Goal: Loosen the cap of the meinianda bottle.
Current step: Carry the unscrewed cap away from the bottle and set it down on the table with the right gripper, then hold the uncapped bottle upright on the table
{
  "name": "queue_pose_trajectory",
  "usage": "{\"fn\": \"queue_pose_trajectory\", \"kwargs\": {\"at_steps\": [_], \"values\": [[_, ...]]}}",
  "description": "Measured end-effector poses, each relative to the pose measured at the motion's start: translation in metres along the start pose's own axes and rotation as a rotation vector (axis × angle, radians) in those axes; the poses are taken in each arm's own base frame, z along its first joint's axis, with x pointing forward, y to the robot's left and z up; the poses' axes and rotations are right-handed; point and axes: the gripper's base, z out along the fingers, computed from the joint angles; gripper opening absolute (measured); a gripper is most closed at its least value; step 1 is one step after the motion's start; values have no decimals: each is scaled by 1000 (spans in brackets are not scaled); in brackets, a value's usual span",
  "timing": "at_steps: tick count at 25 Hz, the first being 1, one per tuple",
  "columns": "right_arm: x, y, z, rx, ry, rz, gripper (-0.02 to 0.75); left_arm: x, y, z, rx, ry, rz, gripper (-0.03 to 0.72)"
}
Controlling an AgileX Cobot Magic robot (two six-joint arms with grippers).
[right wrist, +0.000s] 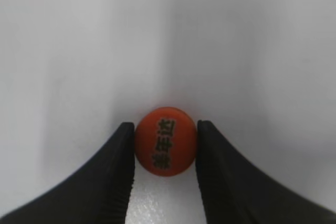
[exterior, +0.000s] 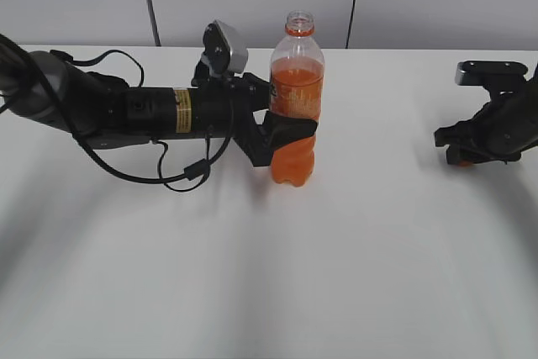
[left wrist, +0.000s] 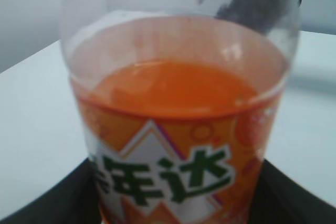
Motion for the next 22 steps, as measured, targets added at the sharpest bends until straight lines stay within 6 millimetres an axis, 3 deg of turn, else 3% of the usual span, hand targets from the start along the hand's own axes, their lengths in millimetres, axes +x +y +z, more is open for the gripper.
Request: {"fn": "queue_pose_trajectory", "kwargs": {"at_steps": [2,6,8,16,22], "values": [[1,0,0,-3,13,1,342,0,0,0,0,0,0,439],[3,2,0,-14,31,21,542,0,0,0,0,0,0,439],[3,2,0,-17,31,32,603,0,0,0,0,0,0,439],[-2,3,-15,-28,28,36,616,0,0,0,0,0,0,445],[-8,5,-34,-37,14,32,605,1,1,0,-7,10,0,595]]}}
